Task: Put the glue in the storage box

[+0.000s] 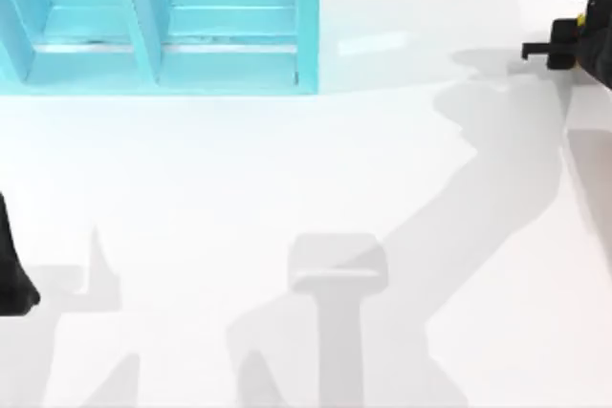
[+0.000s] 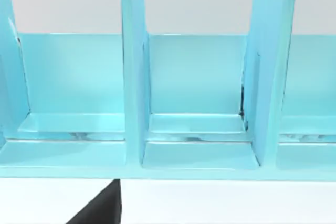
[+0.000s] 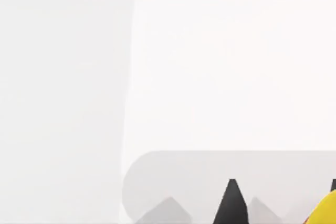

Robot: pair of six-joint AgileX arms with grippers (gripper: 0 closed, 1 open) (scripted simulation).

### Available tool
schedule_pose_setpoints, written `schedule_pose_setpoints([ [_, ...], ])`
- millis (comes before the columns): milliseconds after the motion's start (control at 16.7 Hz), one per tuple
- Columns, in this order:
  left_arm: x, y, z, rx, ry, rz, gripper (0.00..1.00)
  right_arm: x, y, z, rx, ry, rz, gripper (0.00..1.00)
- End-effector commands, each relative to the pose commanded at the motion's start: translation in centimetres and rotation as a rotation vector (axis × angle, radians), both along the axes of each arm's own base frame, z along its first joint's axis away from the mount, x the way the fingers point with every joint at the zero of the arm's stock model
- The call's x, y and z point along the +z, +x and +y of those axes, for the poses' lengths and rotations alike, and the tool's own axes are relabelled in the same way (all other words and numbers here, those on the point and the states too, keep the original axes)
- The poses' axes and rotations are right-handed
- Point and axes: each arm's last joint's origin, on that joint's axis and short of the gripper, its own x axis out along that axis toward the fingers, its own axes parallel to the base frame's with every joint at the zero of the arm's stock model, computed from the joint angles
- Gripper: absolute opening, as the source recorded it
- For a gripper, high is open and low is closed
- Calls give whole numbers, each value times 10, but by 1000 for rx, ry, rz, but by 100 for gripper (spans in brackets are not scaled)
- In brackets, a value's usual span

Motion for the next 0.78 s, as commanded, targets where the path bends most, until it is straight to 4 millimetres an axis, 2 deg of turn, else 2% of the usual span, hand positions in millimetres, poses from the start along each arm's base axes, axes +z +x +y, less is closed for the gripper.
schedule_pose_setpoints([
  [540, 0, 0, 0, 0, 0, 0, 100, 1, 0, -1, -4, 2, -1, 0],
  [660, 0, 0, 0, 0, 0, 0, 100, 11, 4, 4, -5, 12, -9, 0],
  [780, 0, 0, 0, 0, 0, 0, 100, 31, 7, 6, -10, 26, -20, 0],
])
